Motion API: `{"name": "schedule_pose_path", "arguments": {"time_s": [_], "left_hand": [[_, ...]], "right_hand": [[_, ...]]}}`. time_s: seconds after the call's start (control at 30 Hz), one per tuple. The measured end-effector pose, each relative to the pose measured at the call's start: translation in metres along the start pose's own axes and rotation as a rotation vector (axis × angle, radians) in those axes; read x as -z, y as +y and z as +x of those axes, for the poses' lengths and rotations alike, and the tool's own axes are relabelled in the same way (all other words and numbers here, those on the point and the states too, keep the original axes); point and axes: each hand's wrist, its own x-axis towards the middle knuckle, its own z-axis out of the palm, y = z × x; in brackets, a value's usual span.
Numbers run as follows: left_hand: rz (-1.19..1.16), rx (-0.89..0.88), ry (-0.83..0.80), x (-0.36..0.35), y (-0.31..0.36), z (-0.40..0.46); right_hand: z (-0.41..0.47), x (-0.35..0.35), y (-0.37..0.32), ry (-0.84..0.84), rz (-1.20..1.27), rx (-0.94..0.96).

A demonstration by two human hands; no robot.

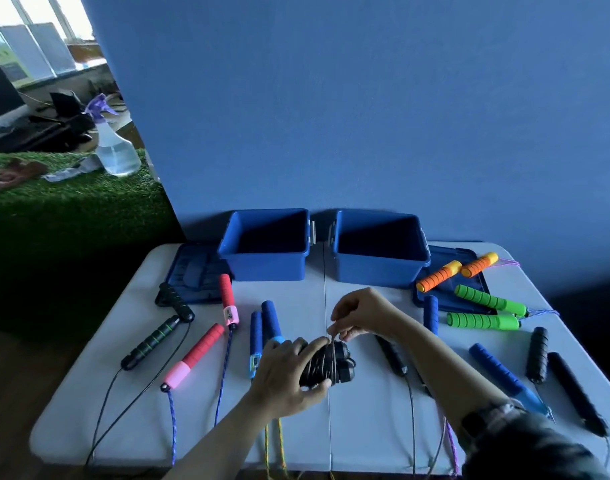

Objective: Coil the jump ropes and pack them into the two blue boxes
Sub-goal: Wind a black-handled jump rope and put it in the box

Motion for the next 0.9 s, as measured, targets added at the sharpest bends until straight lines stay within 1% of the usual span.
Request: {"name": "schedule_pose_path", "arguments": {"time_s": [0.1,0.17,0.27,0.33,0.5,0.57,0.63,0.77,0.83,0.9], "left_hand": [[-0.058,-0.024,0.033,0.003,0.003,-0.001],[-0.066,-0.054,0.048,0.003,0.002,-0.002],[-0.055,-0.082,0.057,0.001,0.0,-0.002],[-0.047,-0.068,0.068,0.0,0.0,-0.001],[-0.033,0.116,0.123,-0.004,0.007,0.005],[-0.038,0.19,0.144,-0.005,0.01,0.007],[-0.035,0.25,0.172,-0.007,0.011,0.008],[0.006,0.344,0.172,-0.015,0.012,0.009],[0.002,0.38,0.154,-0.017,0.015,0.009],[-0.051,0.447,0.162,-0.016,0.017,0.011]], "right_hand": [[0.003,-0.001,0.009,0.01,0.152,-0.031],[0.002,-0.001,0.013,0.021,0.202,-0.043],[0.0,-0.001,0.018,0.038,0.207,-0.058],[0.0,-0.003,0.022,0.073,0.137,-0.058],[0.004,-0.011,0.028,0.255,-0.112,0.01],[0.008,-0.015,0.034,0.26,-0.227,-0.008],[0.01,-0.019,0.038,0.255,-0.278,-0.082],[0.011,-0.027,0.04,0.27,-0.182,-0.224],[0.011,-0.032,0.04,0.272,-0.124,-0.25],[0.013,-0.038,0.042,0.226,-0.017,-0.251]]}}
